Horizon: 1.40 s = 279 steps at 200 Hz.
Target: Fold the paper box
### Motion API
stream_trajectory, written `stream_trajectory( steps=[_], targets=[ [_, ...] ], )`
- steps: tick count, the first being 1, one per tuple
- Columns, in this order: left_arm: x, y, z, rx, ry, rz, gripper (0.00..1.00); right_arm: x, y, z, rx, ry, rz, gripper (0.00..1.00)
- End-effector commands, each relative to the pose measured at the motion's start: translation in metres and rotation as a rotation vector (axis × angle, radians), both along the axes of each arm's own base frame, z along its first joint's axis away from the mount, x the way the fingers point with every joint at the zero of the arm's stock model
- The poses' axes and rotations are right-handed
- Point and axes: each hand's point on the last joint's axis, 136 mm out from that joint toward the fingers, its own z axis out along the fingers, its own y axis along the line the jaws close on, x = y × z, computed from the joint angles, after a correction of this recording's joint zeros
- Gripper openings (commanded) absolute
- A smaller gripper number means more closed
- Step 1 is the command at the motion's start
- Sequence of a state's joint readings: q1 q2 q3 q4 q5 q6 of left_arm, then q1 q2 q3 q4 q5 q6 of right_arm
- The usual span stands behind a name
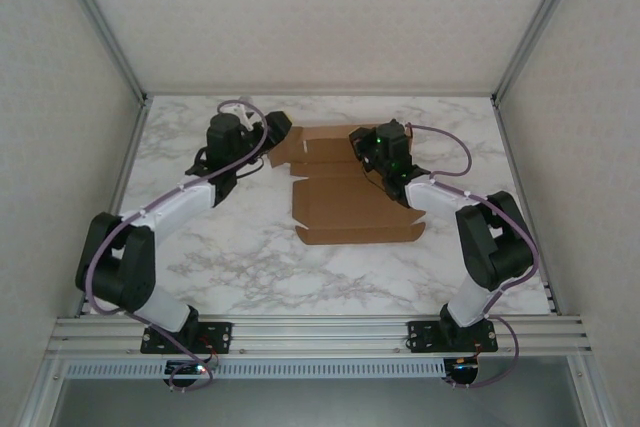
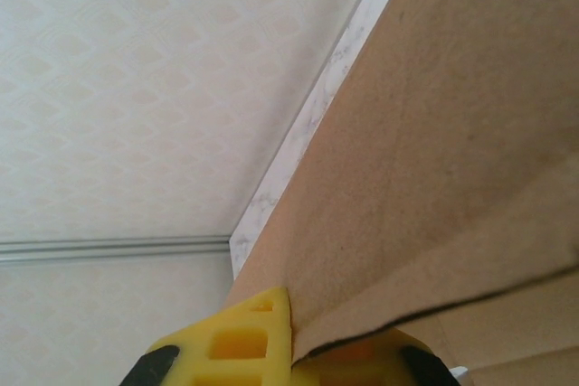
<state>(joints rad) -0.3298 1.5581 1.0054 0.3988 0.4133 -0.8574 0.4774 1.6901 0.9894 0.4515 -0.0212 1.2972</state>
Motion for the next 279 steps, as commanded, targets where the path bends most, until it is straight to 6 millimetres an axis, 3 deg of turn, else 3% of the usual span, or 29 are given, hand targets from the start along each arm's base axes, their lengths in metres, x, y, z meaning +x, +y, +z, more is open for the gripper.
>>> stream_trajectory(
  steps=[1,34,104,156,207,246,279],
  targets=[
    [0.000,-0.024,-0.006,-0.050,0.059,-0.100,0.62,-0.007,-0.001,-0.001,-0.017,0.005,0.032,0.00],
    [0.011,-0.029,-0.023,-0.055,0.095,-0.102,0.62,-0.007,-0.002,-0.004,-0.013,0.020,0.029,0.00],
    [0.012,-0.050,-0.040,-0.099,0.138,-0.155,0.62,-0.006,0.001,-0.005,0.004,0.025,0.033,0.00],
    [0.027,-0.058,-0.033,-0.158,0.102,-0.155,0.58,-0.007,0.004,-0.010,0.026,0.040,0.043,0.00],
    [0.027,-0.068,-0.019,-0.225,0.066,-0.185,0.41,-0.008,0.007,-0.013,0.034,0.050,0.048,0.00],
    [0.023,-0.070,-0.024,-0.270,0.080,-0.196,0.25,-0.008,0.008,-0.014,0.035,0.053,0.048,0.00],
    [0.024,-0.065,-0.034,-0.241,0.097,-0.173,0.17,-0.009,0.003,-0.010,0.018,0.049,0.037,0.00]
  ],
)
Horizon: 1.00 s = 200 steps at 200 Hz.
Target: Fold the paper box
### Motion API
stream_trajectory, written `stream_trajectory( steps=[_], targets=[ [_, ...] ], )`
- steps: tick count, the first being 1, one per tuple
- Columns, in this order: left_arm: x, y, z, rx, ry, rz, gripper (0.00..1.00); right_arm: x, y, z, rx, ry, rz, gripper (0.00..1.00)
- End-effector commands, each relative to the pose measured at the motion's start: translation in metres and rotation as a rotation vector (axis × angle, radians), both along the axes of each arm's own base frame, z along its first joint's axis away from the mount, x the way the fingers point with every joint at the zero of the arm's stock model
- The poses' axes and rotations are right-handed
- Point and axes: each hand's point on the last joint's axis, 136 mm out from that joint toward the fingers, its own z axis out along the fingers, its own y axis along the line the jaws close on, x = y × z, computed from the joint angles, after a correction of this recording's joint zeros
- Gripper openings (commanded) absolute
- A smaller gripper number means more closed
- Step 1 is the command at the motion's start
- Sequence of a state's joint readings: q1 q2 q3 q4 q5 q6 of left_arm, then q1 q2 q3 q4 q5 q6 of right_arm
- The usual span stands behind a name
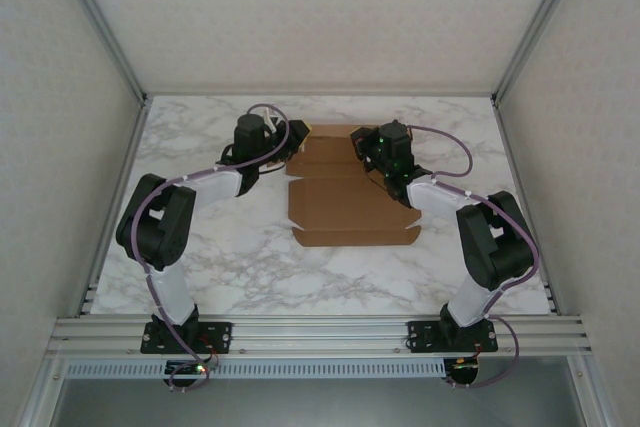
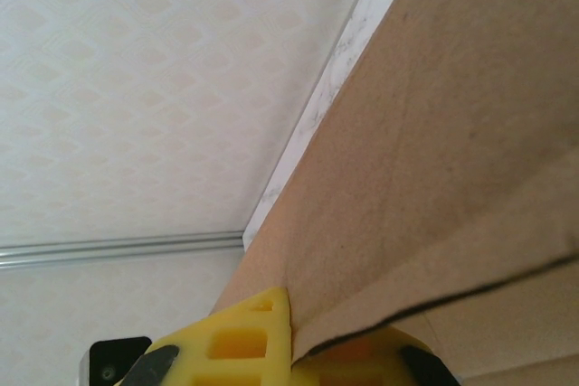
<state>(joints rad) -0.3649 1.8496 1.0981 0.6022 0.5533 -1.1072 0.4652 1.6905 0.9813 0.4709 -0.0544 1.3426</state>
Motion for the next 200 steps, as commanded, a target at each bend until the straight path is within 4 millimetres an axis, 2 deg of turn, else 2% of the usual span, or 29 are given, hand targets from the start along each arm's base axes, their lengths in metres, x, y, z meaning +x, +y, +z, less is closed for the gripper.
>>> stream_trajectory(
  steps=[1,19,48,66,92,109,132,143,173,200],
  targets=[
    [-0.006,-0.011,0.018,-0.033,-0.074,-0.047,0.17,-0.009,0.004,-0.011,-0.034,0.031,0.033,0.00],
    [-0.006,-0.007,0.012,-0.026,-0.062,-0.037,0.20,-0.010,0.000,-0.010,-0.042,0.032,0.024,0.00],
    [-0.008,0.000,0.005,0.050,-0.047,-0.028,0.48,-0.012,-0.007,-0.005,-0.076,0.034,0.003,0.00],
    [-0.012,0.006,0.003,0.115,-0.049,-0.021,0.55,-0.015,-0.016,-0.004,-0.127,0.048,-0.019,0.00],
    [-0.023,0.019,0.002,0.184,-0.061,0.001,0.56,-0.018,-0.028,0.000,-0.167,0.069,-0.057,0.00],
    [-0.030,0.032,-0.003,0.256,-0.059,0.043,0.52,-0.018,-0.034,0.001,-0.186,0.091,-0.070,0.00],
    [-0.038,0.058,-0.025,0.349,-0.020,0.140,0.43,-0.017,-0.036,0.004,-0.191,0.092,-0.073,0.00],
    [-0.045,0.064,-0.044,0.382,0.028,0.149,0.40,-0.017,-0.035,0.005,-0.189,0.090,-0.072,0.00],
    [-0.044,0.052,-0.081,0.456,0.097,0.096,0.38,-0.017,-0.033,0.004,-0.191,0.089,-0.058,0.00],
    [-0.031,0.040,-0.096,0.544,0.118,0.090,0.48,-0.019,-0.032,0.000,-0.187,0.094,-0.052,0.00]
  ],
)
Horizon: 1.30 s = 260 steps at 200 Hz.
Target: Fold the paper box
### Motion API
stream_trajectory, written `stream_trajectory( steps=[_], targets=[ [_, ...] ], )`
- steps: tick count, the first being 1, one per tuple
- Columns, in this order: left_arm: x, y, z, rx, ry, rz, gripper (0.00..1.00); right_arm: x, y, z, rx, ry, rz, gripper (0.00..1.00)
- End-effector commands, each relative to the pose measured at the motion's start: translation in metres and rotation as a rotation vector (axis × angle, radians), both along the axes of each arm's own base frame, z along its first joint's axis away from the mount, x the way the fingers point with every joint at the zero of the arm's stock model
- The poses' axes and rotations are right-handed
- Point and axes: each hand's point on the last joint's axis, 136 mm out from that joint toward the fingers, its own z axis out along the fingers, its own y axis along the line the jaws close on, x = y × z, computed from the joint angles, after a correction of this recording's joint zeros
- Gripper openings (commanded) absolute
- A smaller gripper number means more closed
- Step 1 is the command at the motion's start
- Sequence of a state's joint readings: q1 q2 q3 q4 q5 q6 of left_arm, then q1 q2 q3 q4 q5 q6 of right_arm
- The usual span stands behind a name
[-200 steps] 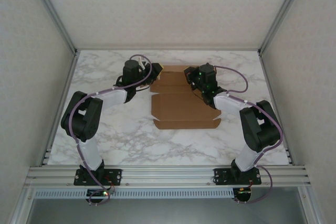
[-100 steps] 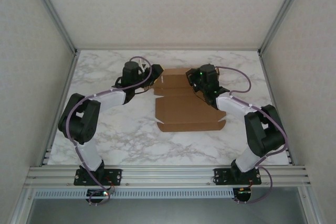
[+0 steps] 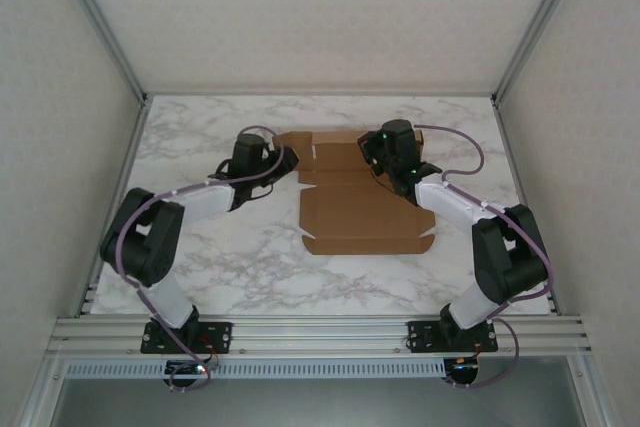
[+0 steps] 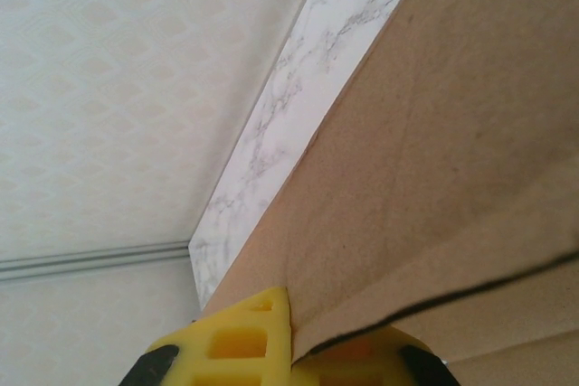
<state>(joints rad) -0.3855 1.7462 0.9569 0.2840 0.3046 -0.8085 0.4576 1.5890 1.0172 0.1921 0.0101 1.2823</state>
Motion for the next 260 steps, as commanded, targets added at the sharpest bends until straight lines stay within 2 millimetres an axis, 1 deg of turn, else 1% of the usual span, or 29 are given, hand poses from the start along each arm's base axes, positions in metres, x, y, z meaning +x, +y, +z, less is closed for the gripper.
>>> stream_trajectory(
  steps=[1,34,49,71,90,110,143,169,185,201,238,260],
  targets=[
    [0.009,-0.008,-0.013,0.115,0.014,-0.006,0.49,-0.002,-0.008,-0.002,-0.053,0.006,-0.005,0.00],
    [0.025,-0.019,-0.032,0.193,0.029,-0.008,0.50,-0.002,-0.006,-0.003,-0.045,0.008,0.001,0.00],
    [0.032,-0.020,-0.044,0.225,0.047,0.004,0.51,-0.001,-0.005,-0.003,-0.043,0.007,0.002,0.00],
    [0.037,-0.022,-0.057,0.251,0.074,0.015,0.52,-0.001,-0.004,-0.001,-0.040,0.004,0.007,0.00],
    [0.035,-0.028,-0.066,0.257,0.098,0.005,0.52,-0.001,-0.003,-0.002,-0.038,0.004,0.012,0.00],
    [0.030,-0.028,-0.071,0.256,0.105,0.020,0.54,0.000,-0.003,-0.002,-0.039,0.002,0.010,0.00],
    [0.025,-0.037,-0.080,0.217,0.126,-0.006,0.52,0.000,-0.003,-0.005,-0.032,0.005,0.007,0.00],
    [0.020,-0.042,-0.086,0.198,0.151,-0.025,0.53,-0.001,-0.003,-0.005,-0.035,0.005,0.006,0.00],
    [0.016,-0.047,-0.086,0.161,0.158,-0.043,0.54,-0.001,-0.004,-0.005,-0.035,0.006,0.005,0.00],
    [0.013,-0.054,-0.080,0.112,0.151,-0.061,0.54,-0.001,-0.003,-0.007,-0.033,0.008,0.006,0.00],
    [0.015,-0.064,-0.053,0.048,0.101,-0.090,0.53,-0.001,-0.003,-0.009,-0.024,0.012,0.004,0.00],
    [0.015,-0.068,-0.041,0.026,0.075,-0.104,0.53,-0.002,-0.003,-0.010,-0.022,0.015,0.005,0.00]
  ],
)
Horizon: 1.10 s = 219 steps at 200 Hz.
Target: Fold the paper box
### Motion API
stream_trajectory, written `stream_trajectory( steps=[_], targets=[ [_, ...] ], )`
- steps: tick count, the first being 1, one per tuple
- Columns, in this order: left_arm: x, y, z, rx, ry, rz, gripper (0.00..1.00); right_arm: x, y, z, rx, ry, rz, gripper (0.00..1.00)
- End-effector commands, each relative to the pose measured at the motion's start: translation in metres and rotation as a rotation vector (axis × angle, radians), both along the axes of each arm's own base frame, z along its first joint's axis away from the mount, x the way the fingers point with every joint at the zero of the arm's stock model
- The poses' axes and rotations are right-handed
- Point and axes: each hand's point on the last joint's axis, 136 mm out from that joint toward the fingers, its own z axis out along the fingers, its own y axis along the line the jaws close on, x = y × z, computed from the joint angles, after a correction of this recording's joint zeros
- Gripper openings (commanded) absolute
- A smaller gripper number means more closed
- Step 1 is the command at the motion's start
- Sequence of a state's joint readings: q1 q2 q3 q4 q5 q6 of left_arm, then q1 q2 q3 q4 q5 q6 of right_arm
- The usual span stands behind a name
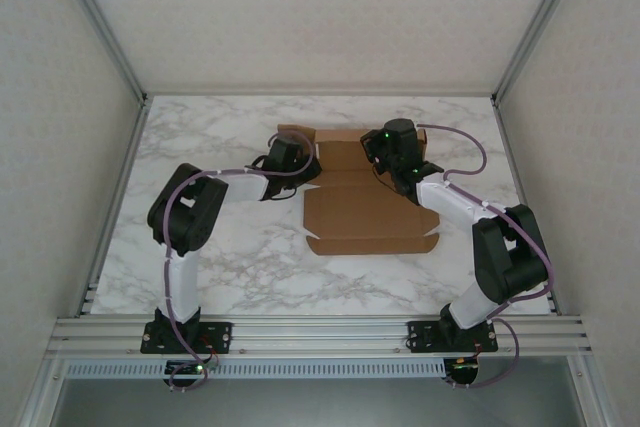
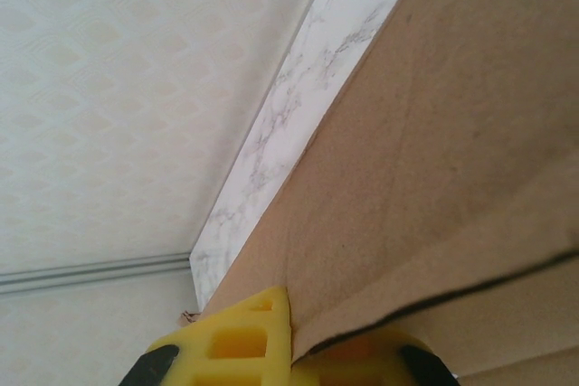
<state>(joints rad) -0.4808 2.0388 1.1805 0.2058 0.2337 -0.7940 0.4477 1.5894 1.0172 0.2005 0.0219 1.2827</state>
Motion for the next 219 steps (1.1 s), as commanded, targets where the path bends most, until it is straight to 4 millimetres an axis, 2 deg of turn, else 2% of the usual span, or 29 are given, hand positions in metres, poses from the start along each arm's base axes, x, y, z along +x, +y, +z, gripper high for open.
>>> stream_trajectory(
  steps=[1,69,136,151,192,207,219],
  targets=[
    [-0.006,-0.019,0.027,-0.089,-0.028,-0.054,0.53,-0.006,0.003,-0.012,-0.021,0.024,0.024,0.00],
    [-0.007,-0.037,0.042,-0.078,-0.080,-0.134,0.52,-0.009,0.003,-0.017,-0.013,0.033,0.027,0.00],
    [-0.003,-0.060,0.041,-0.018,-0.079,-0.194,0.51,-0.012,0.006,-0.022,-0.009,0.048,0.035,0.00],
    [-0.002,-0.065,0.036,0.007,-0.068,-0.205,0.51,-0.013,0.006,-0.023,-0.009,0.051,0.036,0.00],
    [-0.008,-0.067,0.003,0.035,0.005,-0.213,0.51,-0.013,0.003,-0.019,-0.020,0.050,0.030,0.00],
    [-0.013,-0.065,-0.002,0.036,0.020,-0.219,0.51,-0.013,0.003,-0.017,-0.028,0.051,0.032,0.00],
    [-0.016,-0.064,0.001,0.032,0.017,-0.222,0.51,-0.013,0.002,-0.017,-0.036,0.052,0.031,0.00]
  ],
)
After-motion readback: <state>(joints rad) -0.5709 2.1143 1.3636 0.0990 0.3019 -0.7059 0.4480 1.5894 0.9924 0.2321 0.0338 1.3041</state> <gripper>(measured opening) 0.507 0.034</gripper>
